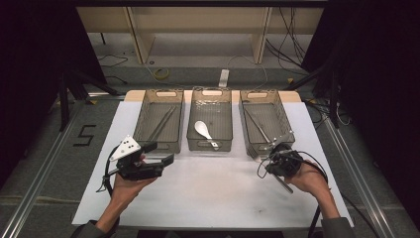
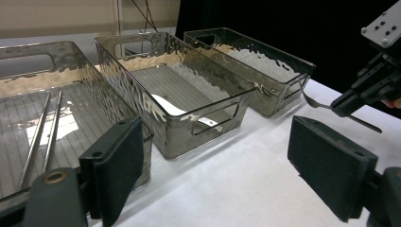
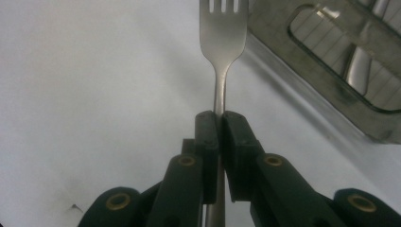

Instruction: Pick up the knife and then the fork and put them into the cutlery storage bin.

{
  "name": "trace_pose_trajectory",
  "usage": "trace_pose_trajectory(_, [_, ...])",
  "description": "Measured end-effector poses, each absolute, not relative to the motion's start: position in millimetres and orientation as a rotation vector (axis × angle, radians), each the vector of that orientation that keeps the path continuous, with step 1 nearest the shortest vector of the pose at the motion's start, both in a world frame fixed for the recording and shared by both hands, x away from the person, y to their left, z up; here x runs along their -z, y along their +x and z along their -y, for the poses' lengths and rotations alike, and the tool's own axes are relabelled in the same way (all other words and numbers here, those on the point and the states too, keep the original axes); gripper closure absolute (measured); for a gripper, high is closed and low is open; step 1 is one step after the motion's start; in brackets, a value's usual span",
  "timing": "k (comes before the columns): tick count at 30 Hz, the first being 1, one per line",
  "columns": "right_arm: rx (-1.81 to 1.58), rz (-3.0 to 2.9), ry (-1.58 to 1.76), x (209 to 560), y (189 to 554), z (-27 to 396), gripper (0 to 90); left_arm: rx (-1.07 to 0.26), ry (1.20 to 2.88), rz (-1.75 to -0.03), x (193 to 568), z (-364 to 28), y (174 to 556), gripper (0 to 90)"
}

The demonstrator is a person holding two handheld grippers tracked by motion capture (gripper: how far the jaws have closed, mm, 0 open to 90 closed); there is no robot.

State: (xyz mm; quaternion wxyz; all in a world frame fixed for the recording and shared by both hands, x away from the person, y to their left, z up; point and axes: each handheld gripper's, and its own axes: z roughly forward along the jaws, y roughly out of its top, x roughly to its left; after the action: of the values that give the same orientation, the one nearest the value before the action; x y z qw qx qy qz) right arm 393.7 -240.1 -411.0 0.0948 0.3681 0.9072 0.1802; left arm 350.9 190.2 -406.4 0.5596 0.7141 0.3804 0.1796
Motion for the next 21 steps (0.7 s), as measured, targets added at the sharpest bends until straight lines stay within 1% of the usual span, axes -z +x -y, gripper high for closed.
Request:
trace_pose_trajectory(10, [-0.619,-2.619,1.105,389,402,251,85.5,-0.421,1.68,-0.902,407,-190,351,18.7])
trace_pose_trajectory(21, [-0.677,-2.56,1.121,366,426,249,85.5,-0.424,1.675,-0.902,407,-191,352,18.7])
